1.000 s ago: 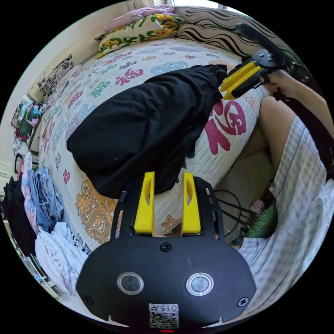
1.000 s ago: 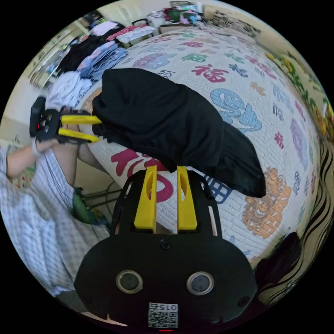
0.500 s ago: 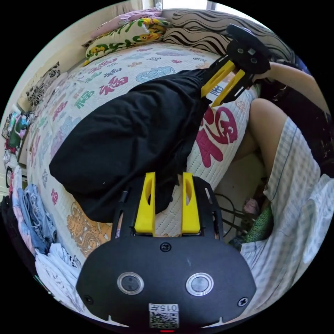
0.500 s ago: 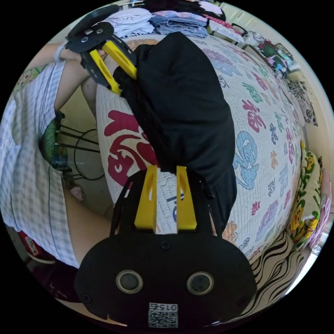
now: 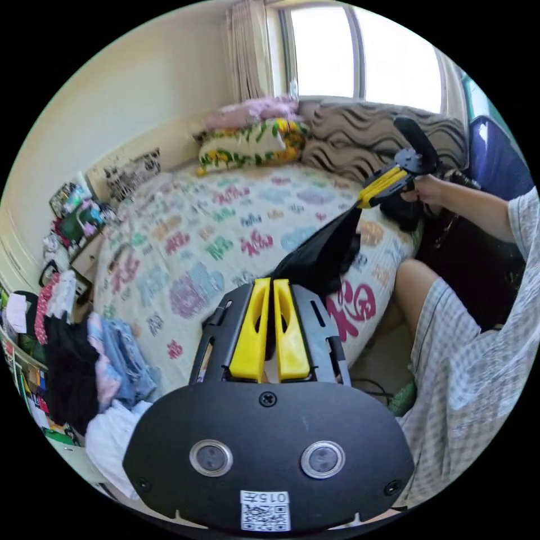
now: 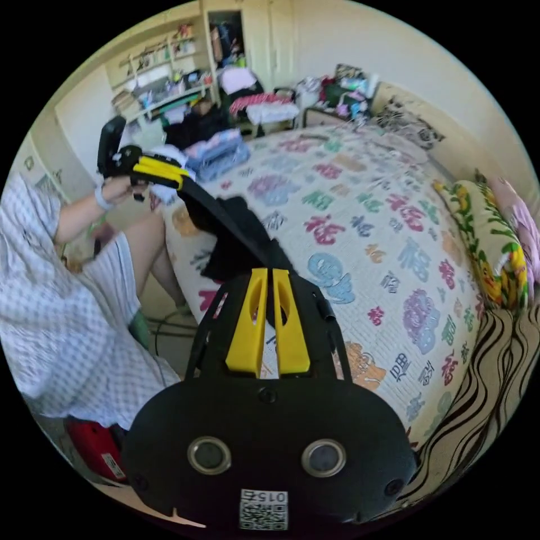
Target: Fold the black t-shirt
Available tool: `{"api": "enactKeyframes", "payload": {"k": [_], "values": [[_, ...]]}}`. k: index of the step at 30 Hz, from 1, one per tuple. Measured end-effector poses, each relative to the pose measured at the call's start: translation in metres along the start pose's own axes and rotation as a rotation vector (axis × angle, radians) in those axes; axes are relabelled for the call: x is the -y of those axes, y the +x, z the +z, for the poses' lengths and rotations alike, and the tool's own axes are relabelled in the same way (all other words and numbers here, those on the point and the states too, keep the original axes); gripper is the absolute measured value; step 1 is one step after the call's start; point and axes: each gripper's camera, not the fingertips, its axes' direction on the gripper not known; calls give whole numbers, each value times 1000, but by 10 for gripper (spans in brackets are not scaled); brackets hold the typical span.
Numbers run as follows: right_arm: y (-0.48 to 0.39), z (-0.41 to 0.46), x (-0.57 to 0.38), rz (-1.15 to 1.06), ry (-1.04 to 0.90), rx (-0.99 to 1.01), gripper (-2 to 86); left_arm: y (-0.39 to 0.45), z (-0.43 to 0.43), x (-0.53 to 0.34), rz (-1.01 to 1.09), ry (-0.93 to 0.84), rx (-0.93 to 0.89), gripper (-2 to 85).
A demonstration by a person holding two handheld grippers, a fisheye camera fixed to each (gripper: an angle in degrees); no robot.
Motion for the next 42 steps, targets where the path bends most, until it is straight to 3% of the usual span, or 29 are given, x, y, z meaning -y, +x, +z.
{"api": "enactKeyframes", "payload": {"k": [10, 15, 20, 26, 33, 37, 42], "values": [[-112, -276, 5, -7, 453, -338, -4, 60, -263, 66, 244, 455, 216, -2], [-145, -348, 2, -61, 534, -514, -6, 89, -324, 78, 354, 562, 356, -1], [-126, -364, 27, -59, 529, -602, -7, 66, -314, 105, 366, 542, 396, -1], [-18, -292, 94, 32, 369, -584, -4, -27, -187, 146, 256, 333, 357, 0], [192, -66, 180, 309, -13, -481, 15, -176, 114, 165, -27, -51, 388, 7], [245, 39, 142, 384, -108, -256, 49, -209, 244, 101, -104, -193, 309, 18], [249, 88, 29, 352, -246, -57, 74, -217, 285, -31, -140, -254, 90, 34]]}}
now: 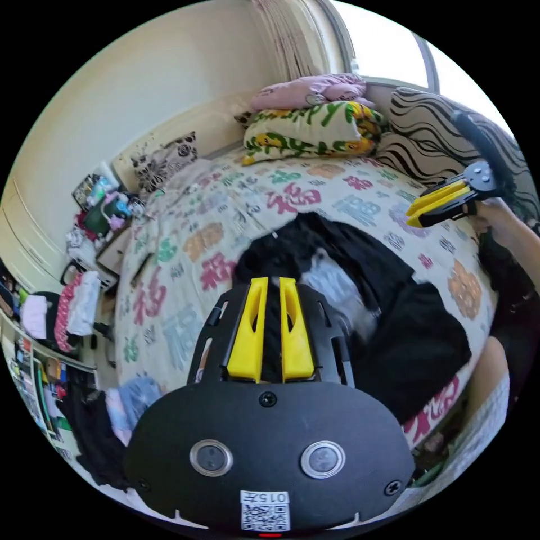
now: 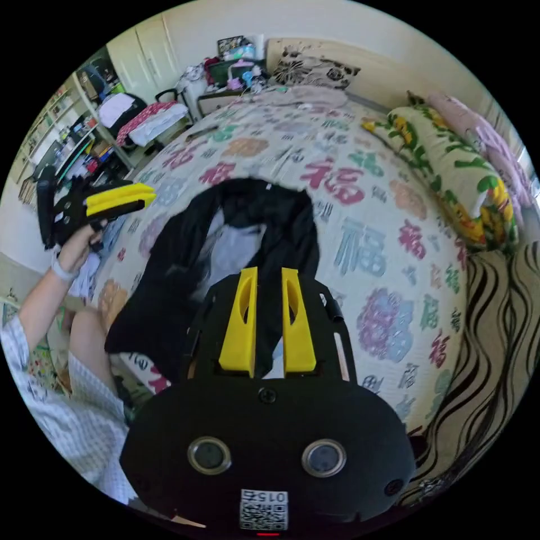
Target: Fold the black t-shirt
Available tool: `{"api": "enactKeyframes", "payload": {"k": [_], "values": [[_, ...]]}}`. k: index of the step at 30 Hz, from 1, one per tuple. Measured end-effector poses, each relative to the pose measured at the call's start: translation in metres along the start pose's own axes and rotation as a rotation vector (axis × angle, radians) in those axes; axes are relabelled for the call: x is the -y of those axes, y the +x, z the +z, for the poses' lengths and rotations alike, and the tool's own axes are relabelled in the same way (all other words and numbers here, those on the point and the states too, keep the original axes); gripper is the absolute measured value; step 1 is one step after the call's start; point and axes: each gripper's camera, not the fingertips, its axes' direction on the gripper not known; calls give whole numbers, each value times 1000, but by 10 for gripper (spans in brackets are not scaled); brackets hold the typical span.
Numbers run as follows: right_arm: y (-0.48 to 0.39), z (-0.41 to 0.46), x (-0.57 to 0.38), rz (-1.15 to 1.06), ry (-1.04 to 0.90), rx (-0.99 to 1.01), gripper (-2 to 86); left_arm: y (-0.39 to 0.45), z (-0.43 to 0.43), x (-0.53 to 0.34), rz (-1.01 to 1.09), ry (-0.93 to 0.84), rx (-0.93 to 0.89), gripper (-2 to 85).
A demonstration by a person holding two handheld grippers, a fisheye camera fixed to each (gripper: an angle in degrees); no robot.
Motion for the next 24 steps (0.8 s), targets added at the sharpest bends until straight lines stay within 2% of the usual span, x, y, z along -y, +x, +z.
{"api": "enactKeyframes", "payload": {"k": [4, 10, 14, 17, 19, 20, 22, 24], "values": [[32, 25, -98, 163, -42, 206, 77, -36, 31, -123, -239, -180, -234, 67], [53, 67, -152, 293, -163, 304, 87, -56, 81, -230, -498, -297, -353, 86], [67, 93, -148, 357, -212, 247, 70, -56, 135, -245, -502, -387, -362, 93], [92, 101, -146, 444, -187, 336, 15, -54, 178, -252, -531, -413, -485, 85], [106, 101, -147, 467, -179, 395, 3, -57, 200, -257, -535, -423, -438, 58], [108, 99, -147, 466, -173, 402, 1, -58, 204, -258, -529, -424, -434, 47], [112, 83, -150, 435, -147, 403, -3, -64, 212, -263, -510, -377, -552, 10], [113, 69, -154, 407, -143, 375, -4, -70, 206, -266, -488, -341, -530, 2]]}}
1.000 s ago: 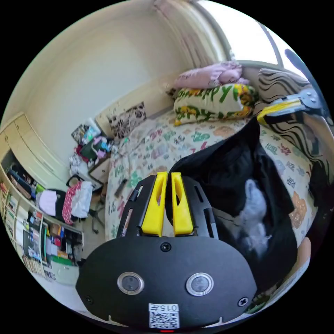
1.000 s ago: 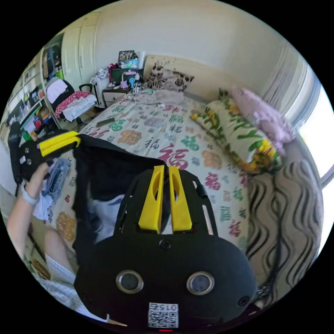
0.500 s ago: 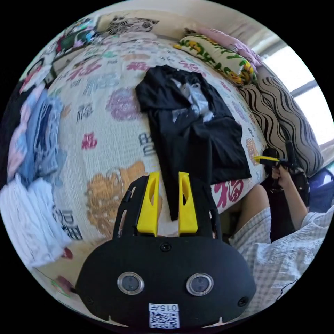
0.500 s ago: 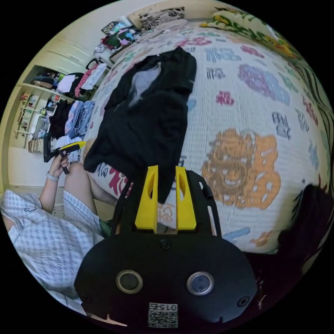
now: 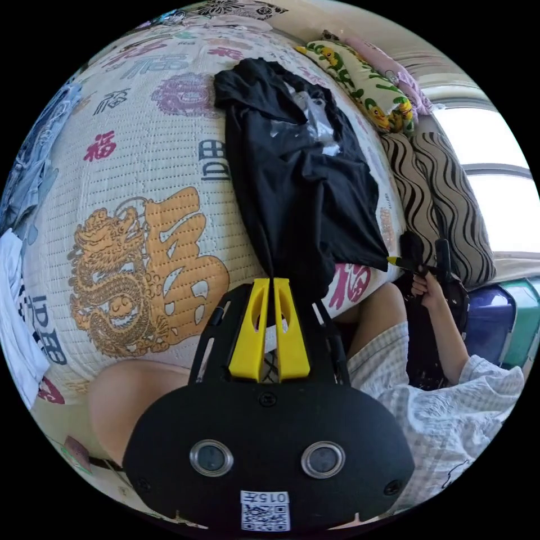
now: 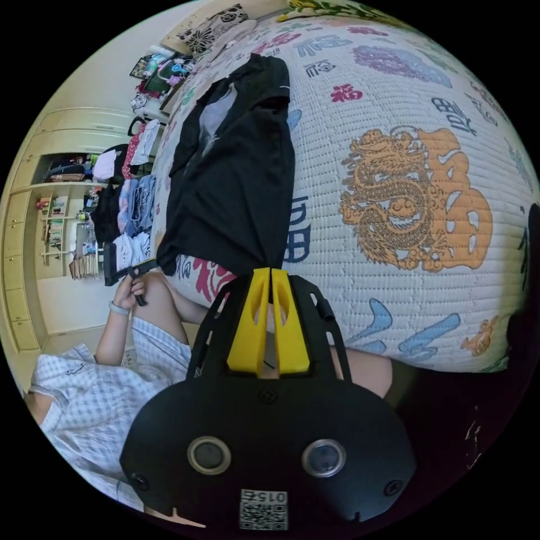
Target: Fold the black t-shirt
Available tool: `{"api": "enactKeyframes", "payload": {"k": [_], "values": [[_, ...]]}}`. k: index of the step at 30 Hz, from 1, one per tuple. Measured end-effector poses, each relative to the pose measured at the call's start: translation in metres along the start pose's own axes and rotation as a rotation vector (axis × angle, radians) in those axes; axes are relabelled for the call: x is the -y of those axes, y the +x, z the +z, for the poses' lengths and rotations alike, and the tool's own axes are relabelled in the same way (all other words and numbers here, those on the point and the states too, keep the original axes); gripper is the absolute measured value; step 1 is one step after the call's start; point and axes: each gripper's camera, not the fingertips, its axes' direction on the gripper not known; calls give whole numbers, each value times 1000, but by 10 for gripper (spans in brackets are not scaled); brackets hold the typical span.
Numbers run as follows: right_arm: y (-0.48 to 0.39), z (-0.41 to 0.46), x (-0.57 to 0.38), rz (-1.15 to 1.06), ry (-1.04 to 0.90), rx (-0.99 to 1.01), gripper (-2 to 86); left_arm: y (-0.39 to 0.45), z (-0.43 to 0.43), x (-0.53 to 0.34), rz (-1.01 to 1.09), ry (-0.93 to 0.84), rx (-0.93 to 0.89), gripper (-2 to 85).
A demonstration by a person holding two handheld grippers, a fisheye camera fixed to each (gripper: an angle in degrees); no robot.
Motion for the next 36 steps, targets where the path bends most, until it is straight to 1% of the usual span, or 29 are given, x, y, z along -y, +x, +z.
{"api": "enactKeyframes", "payload": {"k": [2, 4, 8, 10, 14, 15, 18, 20, 21, 23, 25, 26, 28, 29, 31, 32, 34, 36], "values": [[-4, -11, -8, -30, -12, -88, -4, -2, -8, -5, 28, 29, 49, -2], [-7, -22, -21, -68, -24, -200, -5, -5, -12, -12, 61, 29, 153, -4], [-3, -21, -34, -70, -92, -222, -6, -5, 7, -18, 126, -63, 298, -5], [0, -16, -45, -69, -121, -244, -6, 0, 30, -24, 183, -138, 368, -3], [10, -8, -48, -35, -101, -221, -2, -3, 73, -26, 208, -176, 409, 5], [13, -3, -46, -32, -104, -212, 0, -8, 92, -23, 204, -211, 415, 10], [23, 0, -39, 14, -135, -283, 17, -19, 130, -16, 187, -317, 469, 27], [30, -10, -38, 19, -105, -292, 41, -21, 136, -16, 181, -302, 509, 40], [34, -20, -36, 19, -64, -289, 46, -23, 132, -14, 160, -256, 500, 47], [40, -34, -27, 13, 4, -290, 52, -21, 121, -5, 133, -130, 425, 55], [46, -48, -2, -9, 95, -245, 57, -10, 113, 20, 141, 71, 249, 63], [46, -50, 7, -16, 112, -229, 58, -6, 115, 29, 145, 115, 209, 65], [47, -51, 43, -38, 170, -223, 62, 11, 139, 75, 168, 205, 87, 73], [47, -51, 53, -40, 186, -234, 63, 15, 149, 88, 171, 214, 59, 74], [48, -46, 90, -50, 216, -260, 67, 30, 202, 145, 155, 209, -65, 76], [50, -44, 98, -45, 216, -259, 68, 34, 217, 159, 155, 198, -78, 77], [57, -38, 127, -54, 203, -229, 70, 49, 280, 211, 151, 144, -107, 77], [62, -37, 141, -76, 211, -226, 70, 57, 326, 242, 153, 83, -107, 78]]}}
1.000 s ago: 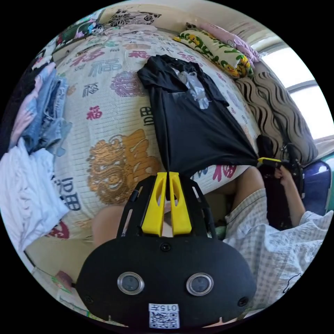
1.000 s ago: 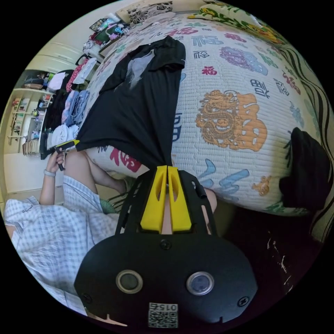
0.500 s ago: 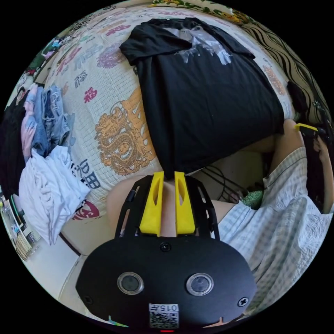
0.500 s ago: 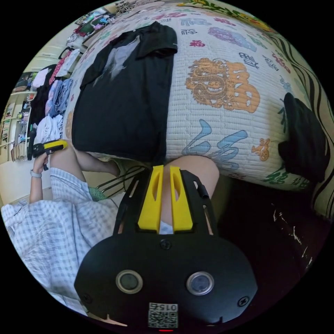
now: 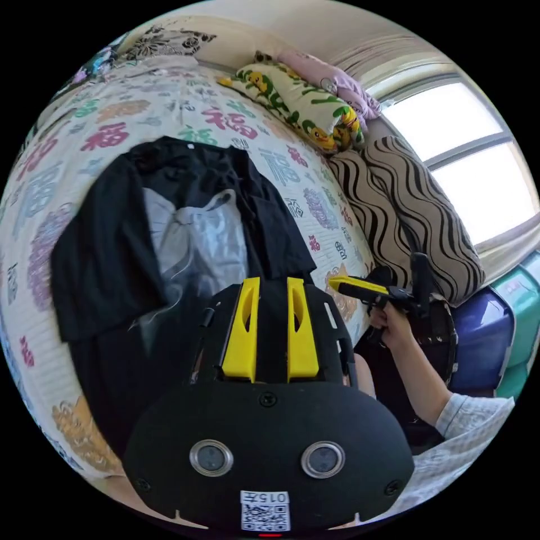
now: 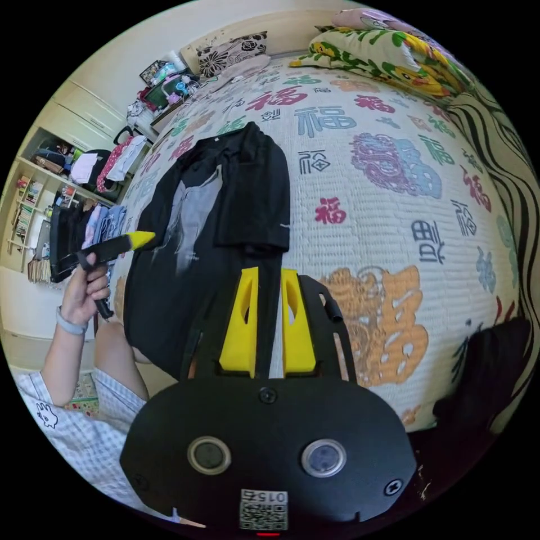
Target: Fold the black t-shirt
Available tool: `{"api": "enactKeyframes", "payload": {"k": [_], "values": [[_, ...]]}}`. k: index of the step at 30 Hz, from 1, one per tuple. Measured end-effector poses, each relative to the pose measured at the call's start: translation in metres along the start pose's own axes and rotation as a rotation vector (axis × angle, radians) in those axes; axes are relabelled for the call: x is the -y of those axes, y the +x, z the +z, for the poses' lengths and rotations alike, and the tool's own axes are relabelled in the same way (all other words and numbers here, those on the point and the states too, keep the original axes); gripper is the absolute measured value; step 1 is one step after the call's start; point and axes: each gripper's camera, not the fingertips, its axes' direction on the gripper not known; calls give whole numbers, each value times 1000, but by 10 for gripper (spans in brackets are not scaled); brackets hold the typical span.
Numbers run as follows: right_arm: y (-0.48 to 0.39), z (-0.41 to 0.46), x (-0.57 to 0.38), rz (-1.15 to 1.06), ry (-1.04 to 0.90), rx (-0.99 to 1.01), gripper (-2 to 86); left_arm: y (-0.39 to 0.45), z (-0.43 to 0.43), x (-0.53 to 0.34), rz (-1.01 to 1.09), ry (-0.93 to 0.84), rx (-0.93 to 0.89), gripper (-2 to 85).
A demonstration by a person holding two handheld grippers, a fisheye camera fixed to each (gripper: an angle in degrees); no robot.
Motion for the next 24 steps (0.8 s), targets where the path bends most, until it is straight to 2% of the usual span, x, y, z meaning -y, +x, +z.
{"api": "enactKeyframes", "payload": {"k": [5, 7, 16, 21, 24], "values": [[25, 7, 14, 2, -38, 6, 71, -16, 100, 33, -37, -122, -54, 72], [37, 2, 13, 37, -33, 49, 72, -19, 121, 36, -59, -113, -63, 26], [52, -13, 19, 121, -40, 214, 85, -15, 113, 91, -103, 32, -225, -7], [38, -17, 39, 85, 7, 238, 95, -13, 139, 127, -86, 20, -203, -8], [20, -12, 49, 23, -14, 151, 98, -14, 163, 140, -93, 1, -204, -8]]}}
